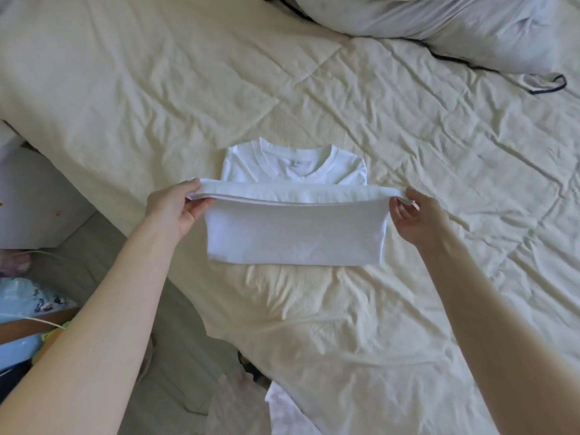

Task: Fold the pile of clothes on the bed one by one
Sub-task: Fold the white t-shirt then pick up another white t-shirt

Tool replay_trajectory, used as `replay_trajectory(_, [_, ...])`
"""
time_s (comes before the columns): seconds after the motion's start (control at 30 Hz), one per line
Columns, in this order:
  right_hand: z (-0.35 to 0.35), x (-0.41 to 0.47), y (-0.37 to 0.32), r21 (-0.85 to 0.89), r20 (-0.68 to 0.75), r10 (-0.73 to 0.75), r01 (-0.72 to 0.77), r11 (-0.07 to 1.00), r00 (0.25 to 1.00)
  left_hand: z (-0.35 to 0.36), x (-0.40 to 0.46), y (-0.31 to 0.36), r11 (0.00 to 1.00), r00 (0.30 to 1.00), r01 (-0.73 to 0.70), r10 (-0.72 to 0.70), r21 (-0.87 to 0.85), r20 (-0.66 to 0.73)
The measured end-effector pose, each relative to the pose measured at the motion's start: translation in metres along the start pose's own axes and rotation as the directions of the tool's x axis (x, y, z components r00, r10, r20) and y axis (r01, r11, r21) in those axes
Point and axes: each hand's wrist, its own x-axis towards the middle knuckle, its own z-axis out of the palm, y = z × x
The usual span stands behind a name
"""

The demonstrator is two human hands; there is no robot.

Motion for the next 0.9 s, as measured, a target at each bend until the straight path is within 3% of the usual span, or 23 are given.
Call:
replay_trajectory(0.23, [0.053, 0.046, -0.014, -0.05, -0.014, 0.006, -0.007, 0.999, 1.0, 0.039, 0.058, 0.018, 0.999, 0.999, 0.04, -0.04, -0.007, 0.007])
replay_trajectory(0.4, [0.065, 0.064, -0.004, 0.188, 0.057, 0.007, -0.018, 0.982, 0.998, 0.051, 0.072, 0.013, 0.985, 1.0, -0.013, 0.014, -0.171, 0.008])
replay_trajectory(0.43, [0.064, 0.066, 0.002, 0.117, 0.052, -0.024, 0.018, 0.993, 0.998, 0.05, 0.072, 0.007, 0.989, 0.998, -0.066, 0.065, -0.135, -0.016])
replay_trajectory(0.5, [0.061, 0.067, 0.021, -0.231, 0.017, -0.199, 0.197, 0.953, 0.98, 0.045, 0.069, -0.01, 0.961, 0.965, -0.25, 0.258, 0.119, -0.055])
replay_trajectory(0.53, [0.058, 0.067, 0.032, -0.468, 0.051, -0.342, 0.325, 0.822, 0.938, 0.04, 0.066, -0.02, 0.86, 0.91, -0.381, 0.413, 0.34, -0.023])
replay_trajectory(0.6, [0.05, 0.064, 0.052, -0.754, 0.339, -0.554, 0.572, 0.324, 0.761, 0.033, 0.064, -0.039, 0.408, 0.714, -0.637, 0.631, 0.653, 0.302])
replay_trajectory(0.63, [0.047, 0.064, 0.06, -0.753, 0.521, -0.543, 0.654, 0.069, 0.658, 0.032, 0.066, -0.046, 0.159, 0.611, -0.721, 0.606, 0.675, 0.51])
replay_trajectory(0.67, [0.045, 0.065, 0.066, -0.703, 0.673, -0.461, 0.695, -0.152, 0.579, 0.032, 0.069, -0.051, -0.038, 0.552, -0.75, 0.515, 0.66, 0.656])
replay_trajectory(0.7, [0.044, 0.067, 0.072, -0.632, 0.773, -0.333, 0.701, -0.331, 0.539, 0.033, 0.073, -0.055, -0.179, 0.548, -0.736, 0.41, 0.653, 0.729])
replay_trajectory(0.77, [0.038, 0.074, 0.082, -0.496, 0.824, -0.081, 0.643, -0.583, 0.561, 0.032, 0.08, -0.059, -0.326, 0.608, -0.664, 0.287, 0.673, 0.74])
replay_trajectory(0.8, [0.033, 0.078, 0.083, -0.455, 0.804, -0.016, 0.598, -0.66, 0.594, 0.03, 0.083, -0.059, -0.366, 0.63, -0.633, 0.269, 0.683, 0.728])
replay_trajectory(0.87, [0.018, 0.085, 0.08, -0.493, 0.747, -0.047, 0.505, -0.709, 0.663, 0.022, 0.083, -0.058, -0.393, 0.663, -0.588, 0.266, 0.707, 0.699])
replay_trajectory(0.9, [0.008, 0.085, 0.076, -0.562, 0.715, -0.118, 0.467, -0.682, 0.689, 0.016, 0.079, -0.057, -0.362, 0.67, -0.583, 0.292, 0.728, 0.682])
